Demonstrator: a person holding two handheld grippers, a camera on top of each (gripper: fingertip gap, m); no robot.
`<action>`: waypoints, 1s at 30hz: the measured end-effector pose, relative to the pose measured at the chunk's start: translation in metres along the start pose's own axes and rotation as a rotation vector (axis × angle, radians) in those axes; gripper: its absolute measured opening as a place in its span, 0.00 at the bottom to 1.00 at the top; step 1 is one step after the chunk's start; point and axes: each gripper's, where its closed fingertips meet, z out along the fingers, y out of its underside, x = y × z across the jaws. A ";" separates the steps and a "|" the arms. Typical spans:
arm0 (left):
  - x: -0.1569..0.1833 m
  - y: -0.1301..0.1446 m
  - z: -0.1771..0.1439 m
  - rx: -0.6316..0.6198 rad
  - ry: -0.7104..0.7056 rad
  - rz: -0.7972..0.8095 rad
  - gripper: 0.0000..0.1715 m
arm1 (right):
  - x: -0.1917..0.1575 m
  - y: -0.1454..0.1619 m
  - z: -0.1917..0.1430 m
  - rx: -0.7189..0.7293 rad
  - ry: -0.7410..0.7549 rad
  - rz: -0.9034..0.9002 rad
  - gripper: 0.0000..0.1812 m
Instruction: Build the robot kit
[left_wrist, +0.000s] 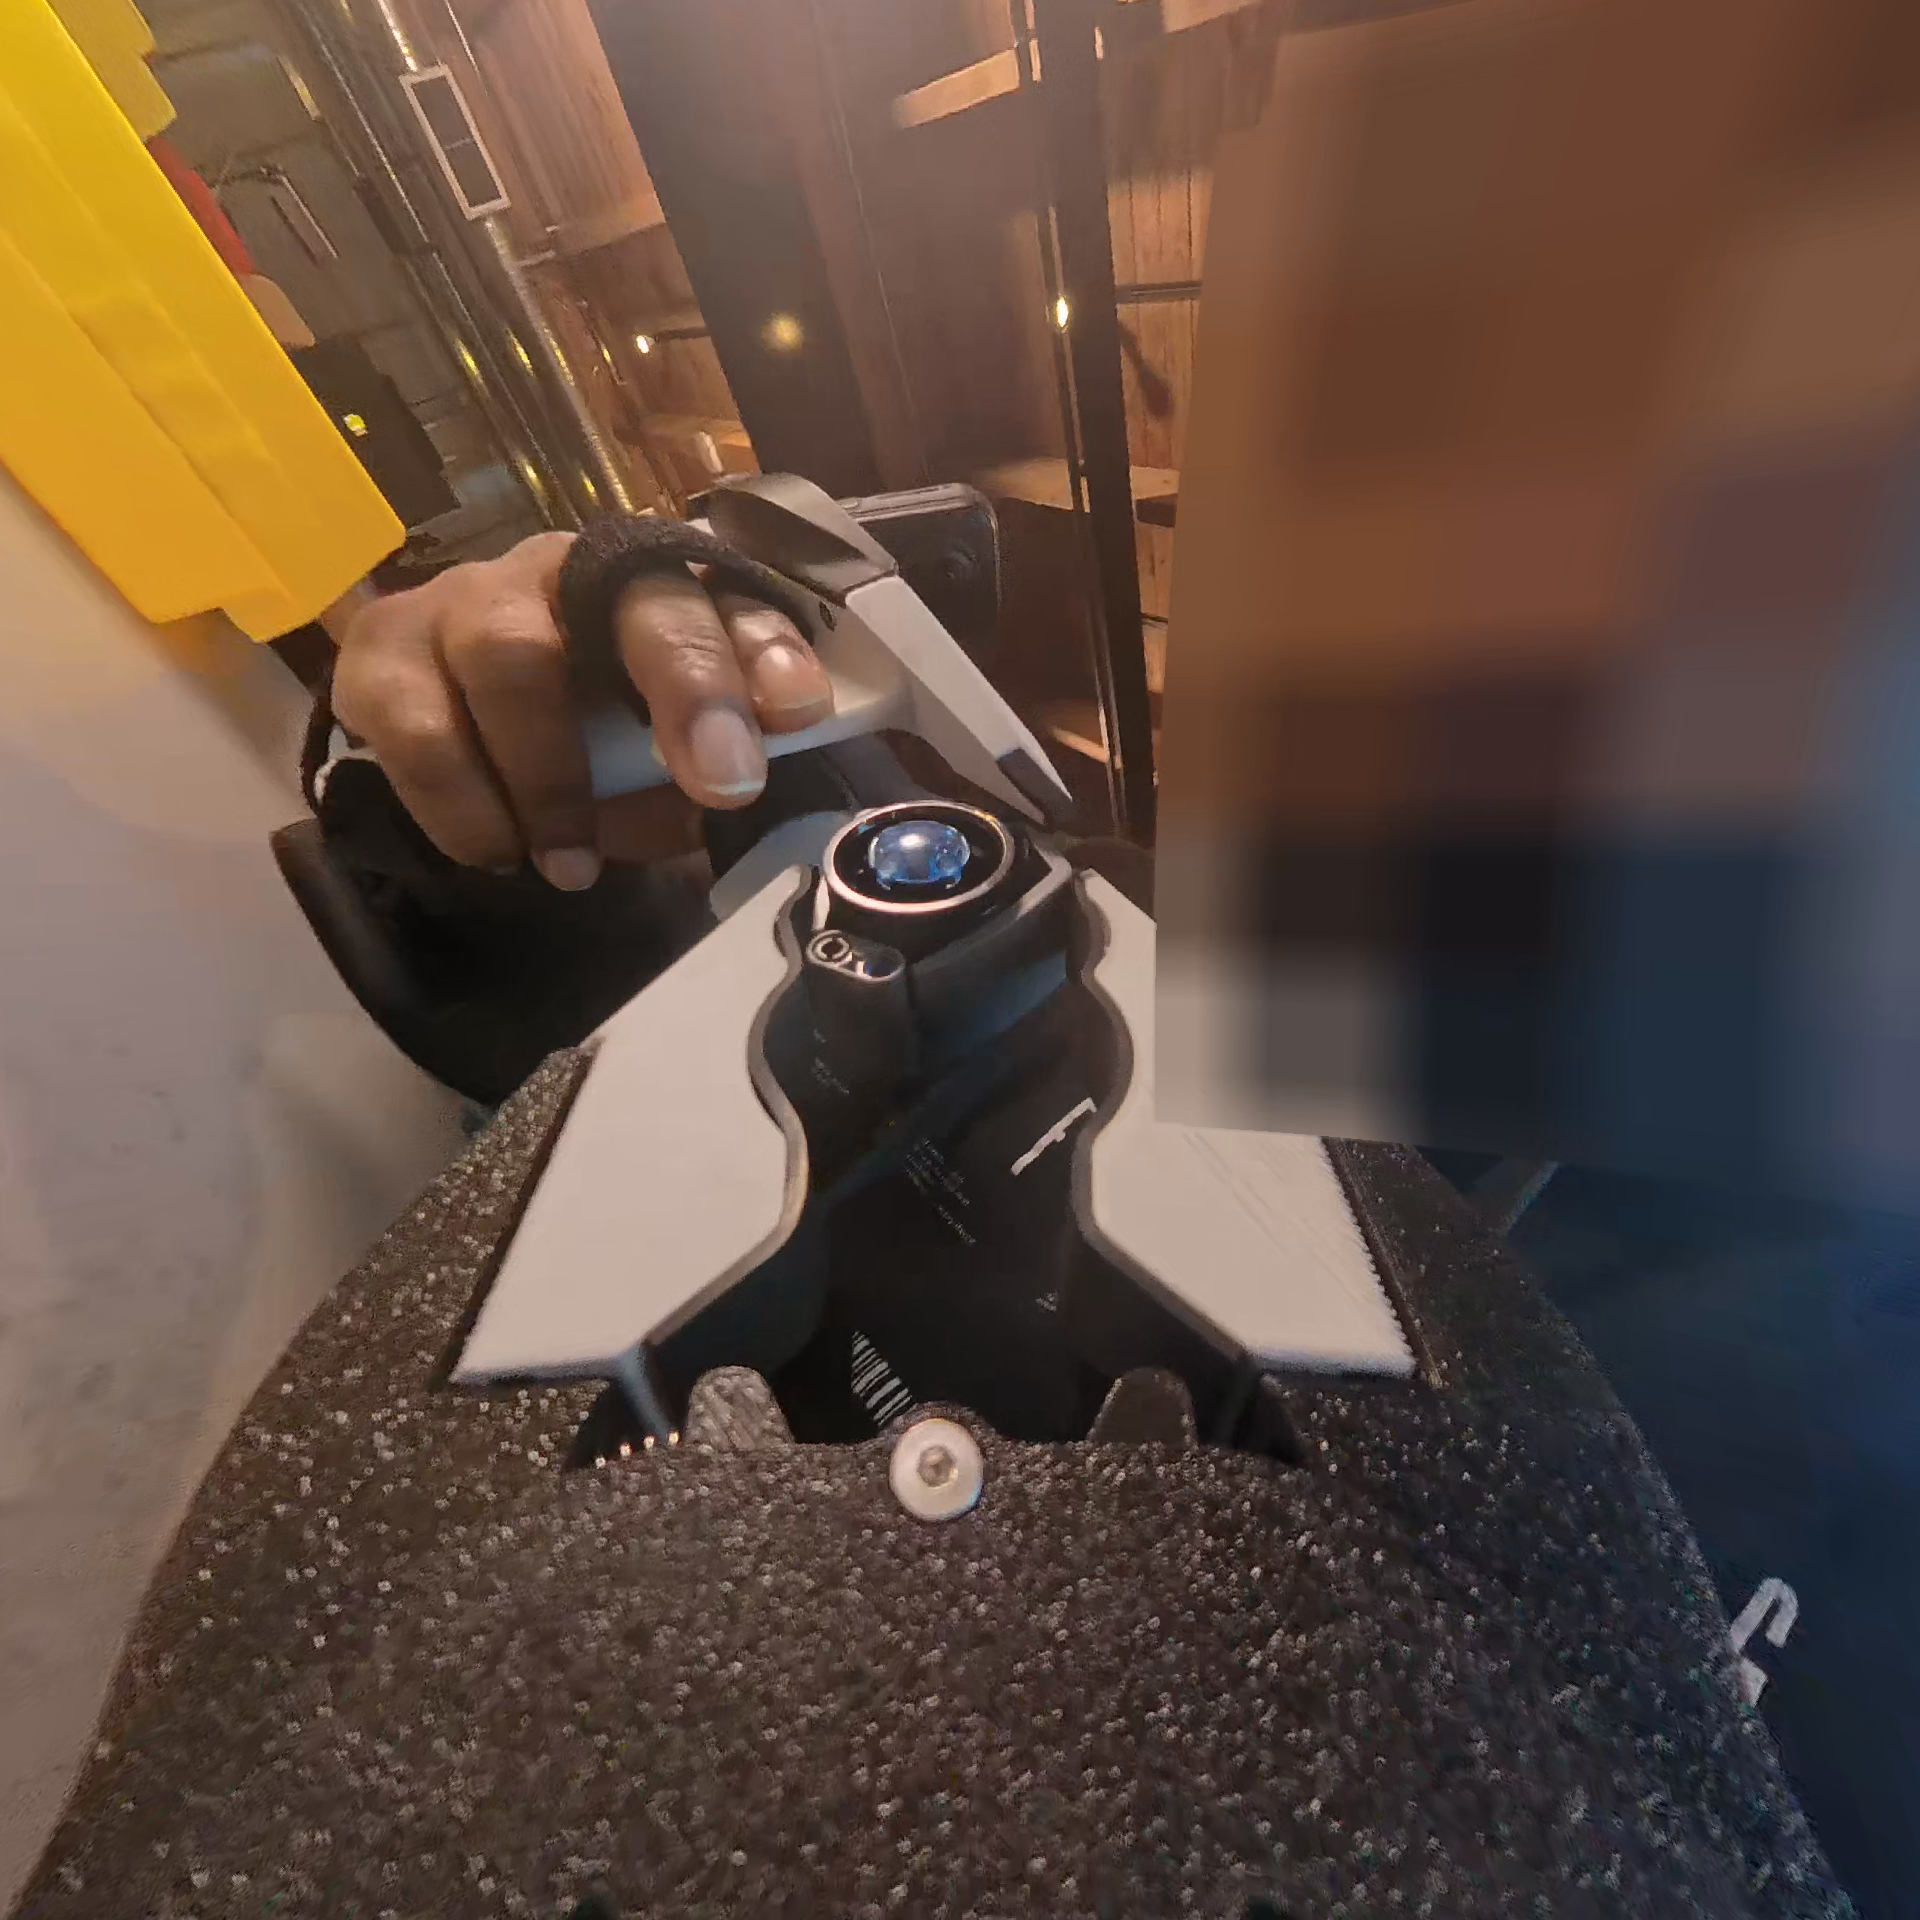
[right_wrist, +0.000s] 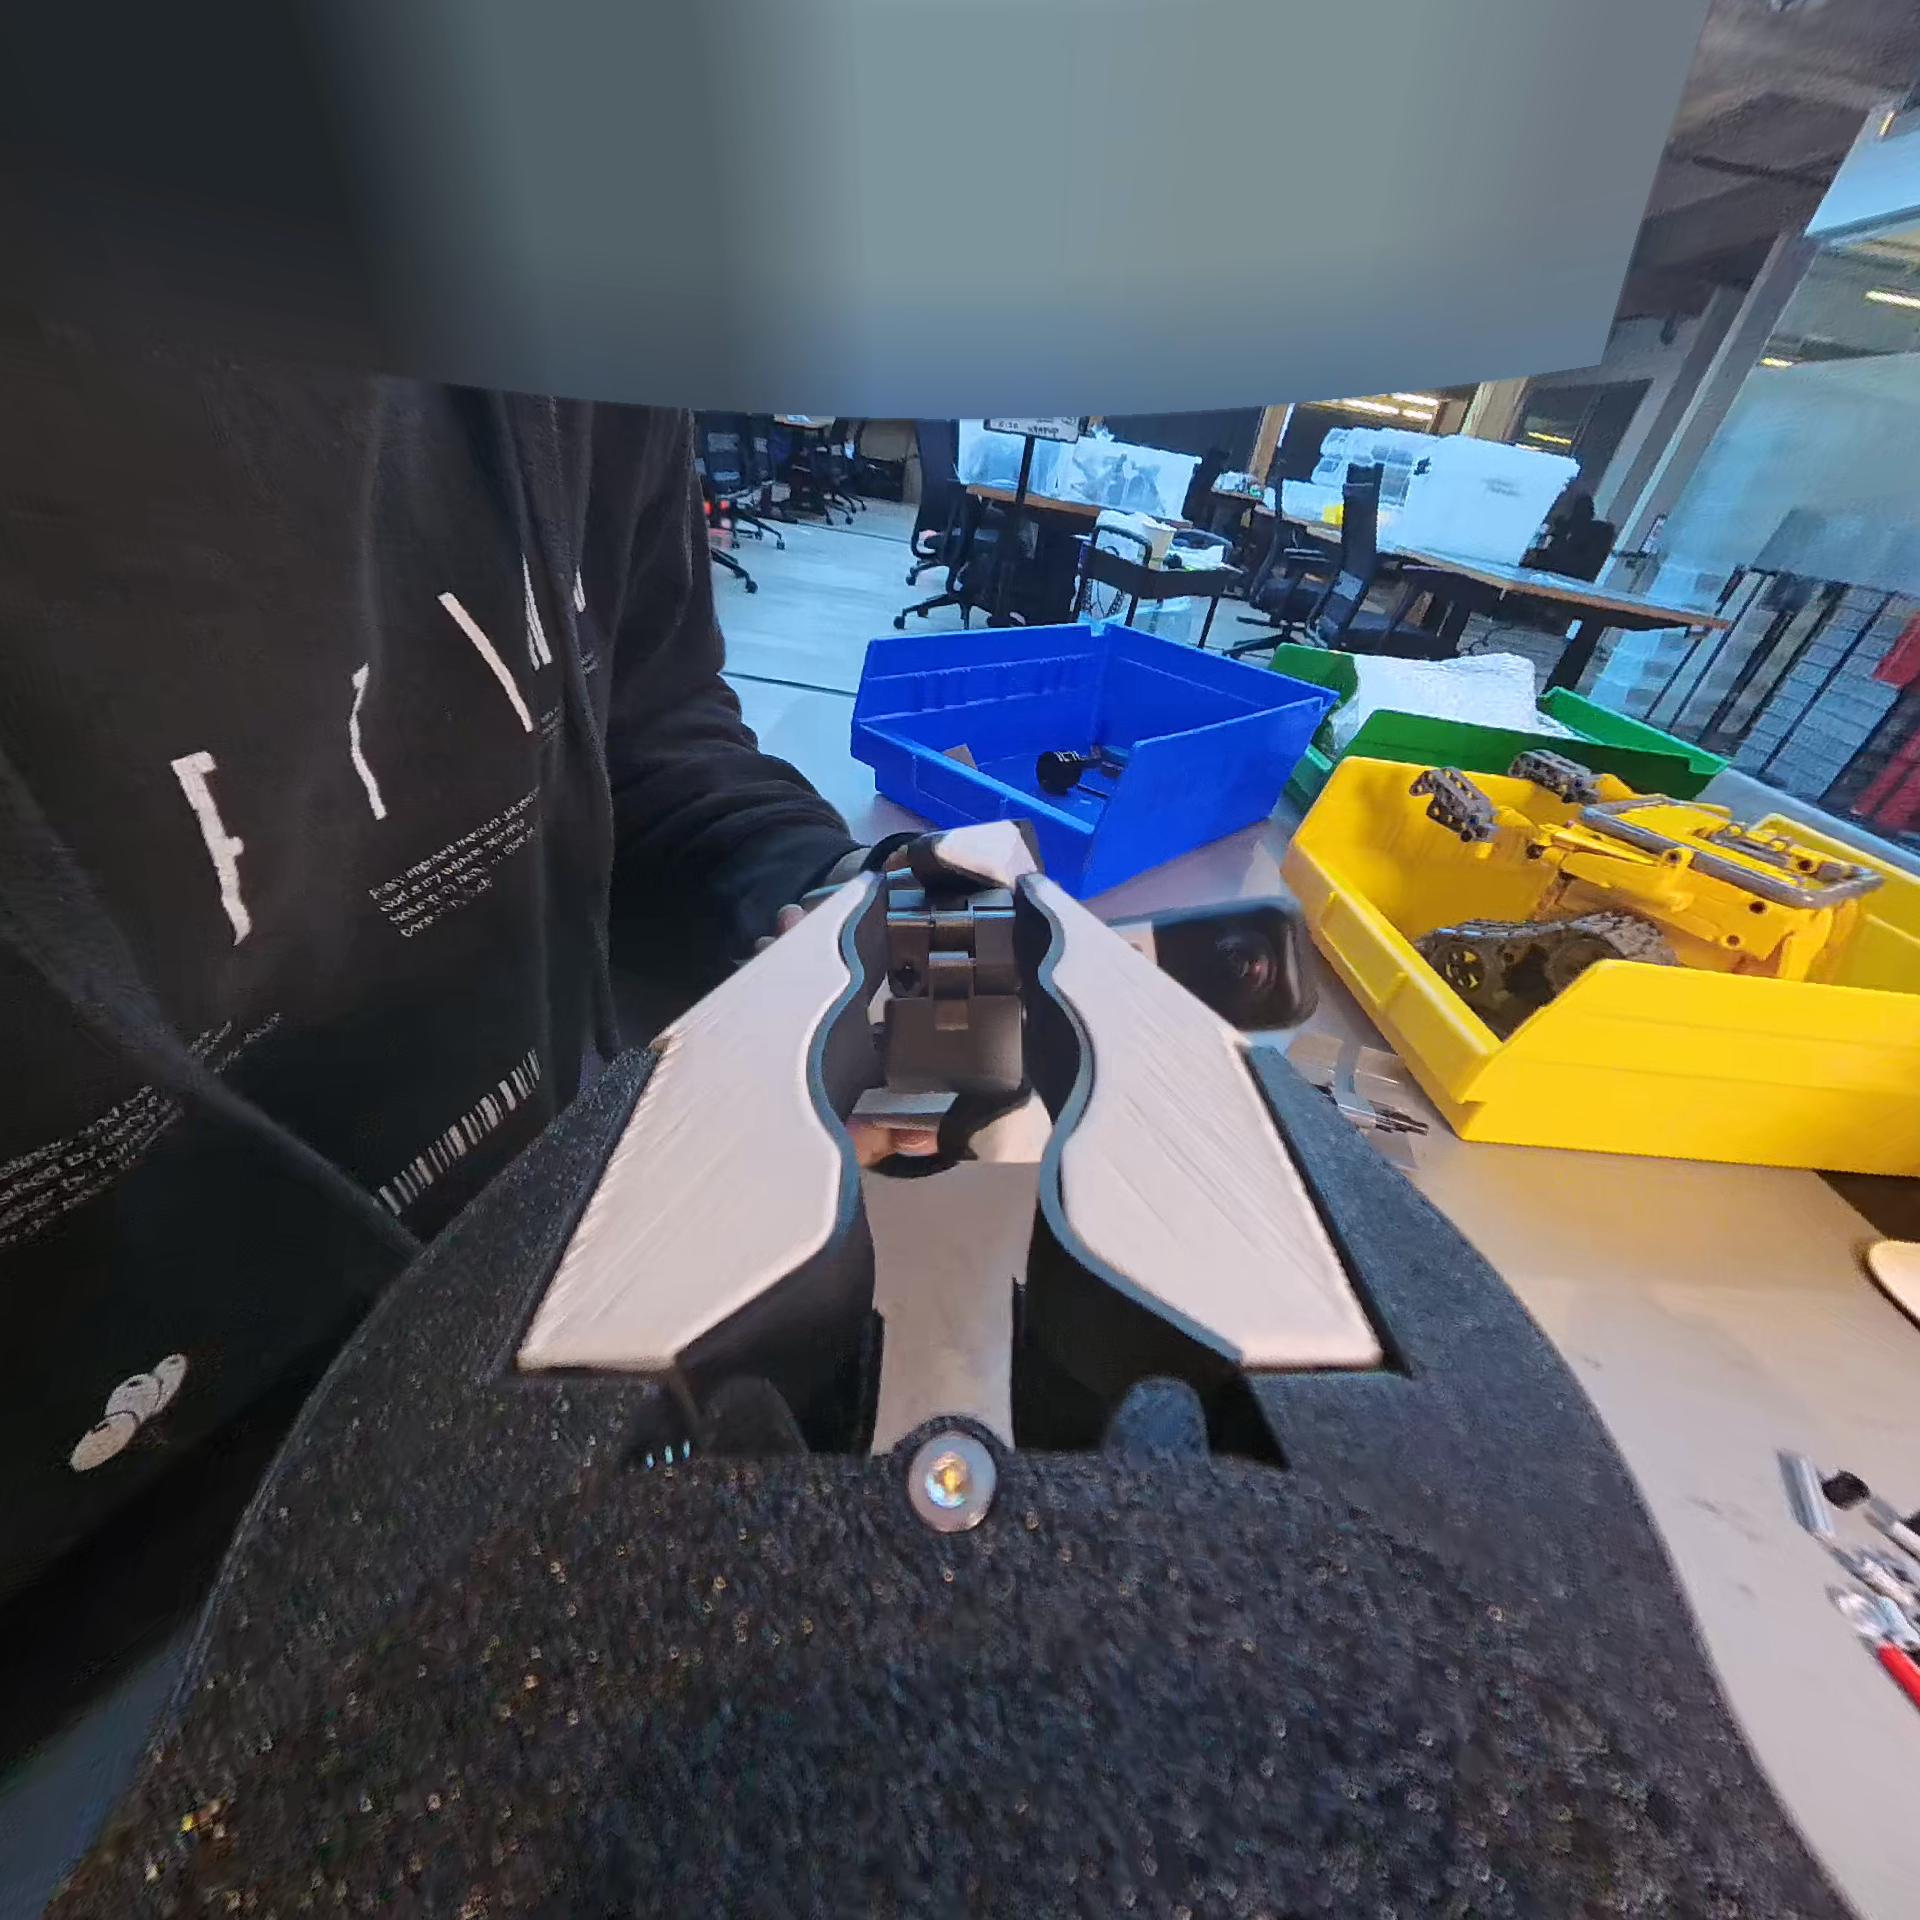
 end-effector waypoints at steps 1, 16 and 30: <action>-0.001 0.000 -0.001 -0.026 -0.029 0.038 0.29 | 0.001 0.000 0.001 0.005 0.000 0.010 0.13; -0.044 -0.036 -0.052 -0.474 -1.113 1.474 0.27 | 0.043 0.041 -0.014 -0.109 0.140 0.324 0.30; -0.039 -0.025 -0.041 -0.472 -1.046 1.487 0.37 | 0.041 0.053 -0.009 -0.168 0.174 0.168 0.26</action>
